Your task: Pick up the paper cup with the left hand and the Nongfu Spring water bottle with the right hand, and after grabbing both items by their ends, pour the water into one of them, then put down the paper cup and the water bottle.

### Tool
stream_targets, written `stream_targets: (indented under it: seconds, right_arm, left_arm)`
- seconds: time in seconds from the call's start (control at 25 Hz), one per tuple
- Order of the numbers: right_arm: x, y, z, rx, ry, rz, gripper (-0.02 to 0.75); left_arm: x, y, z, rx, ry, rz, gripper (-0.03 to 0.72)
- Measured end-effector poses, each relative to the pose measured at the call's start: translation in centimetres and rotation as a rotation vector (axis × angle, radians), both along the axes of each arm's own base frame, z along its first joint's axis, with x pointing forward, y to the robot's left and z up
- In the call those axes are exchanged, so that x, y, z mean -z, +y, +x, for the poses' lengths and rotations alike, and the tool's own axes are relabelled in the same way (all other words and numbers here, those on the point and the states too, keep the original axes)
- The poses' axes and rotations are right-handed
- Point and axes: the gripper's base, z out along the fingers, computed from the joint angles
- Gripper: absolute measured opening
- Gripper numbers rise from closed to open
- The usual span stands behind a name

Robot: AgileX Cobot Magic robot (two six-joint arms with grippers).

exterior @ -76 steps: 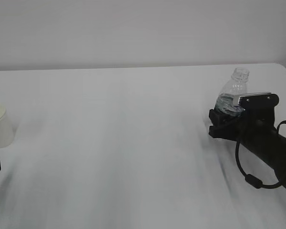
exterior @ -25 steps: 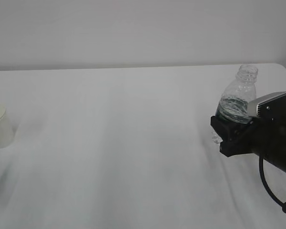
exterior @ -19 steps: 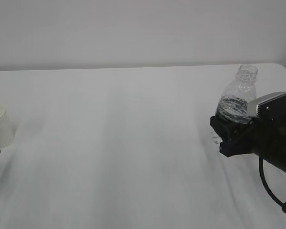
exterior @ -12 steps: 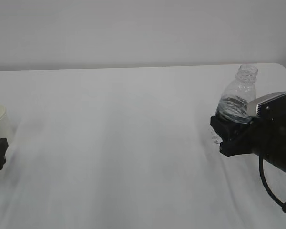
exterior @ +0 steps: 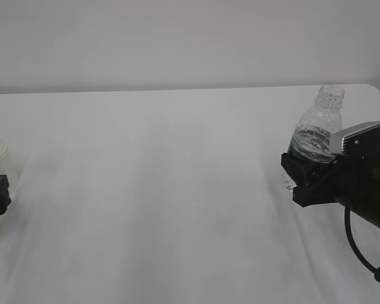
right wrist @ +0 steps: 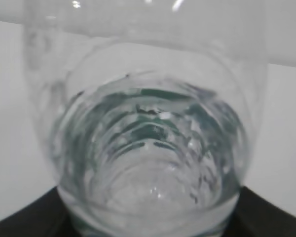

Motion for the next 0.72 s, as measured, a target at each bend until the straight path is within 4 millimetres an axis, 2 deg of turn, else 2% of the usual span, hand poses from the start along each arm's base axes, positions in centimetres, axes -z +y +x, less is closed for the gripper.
stream_targets:
  seconds: [0.44, 0.72]
  right_arm:
    - [0.0, 0.0, 0.0, 0.002, 0.000, 0.000, 0.427]
    - [0.0, 0.0, 0.0, 0.002, 0.000, 0.000, 0.427]
  left_arm:
    - [-0.3, 0.1, 0.7, -0.024, -0.026, -0.004, 0.683]
    - [1.3, 0.2, 0.4, -0.032, 0.037, 0.006, 0.683]
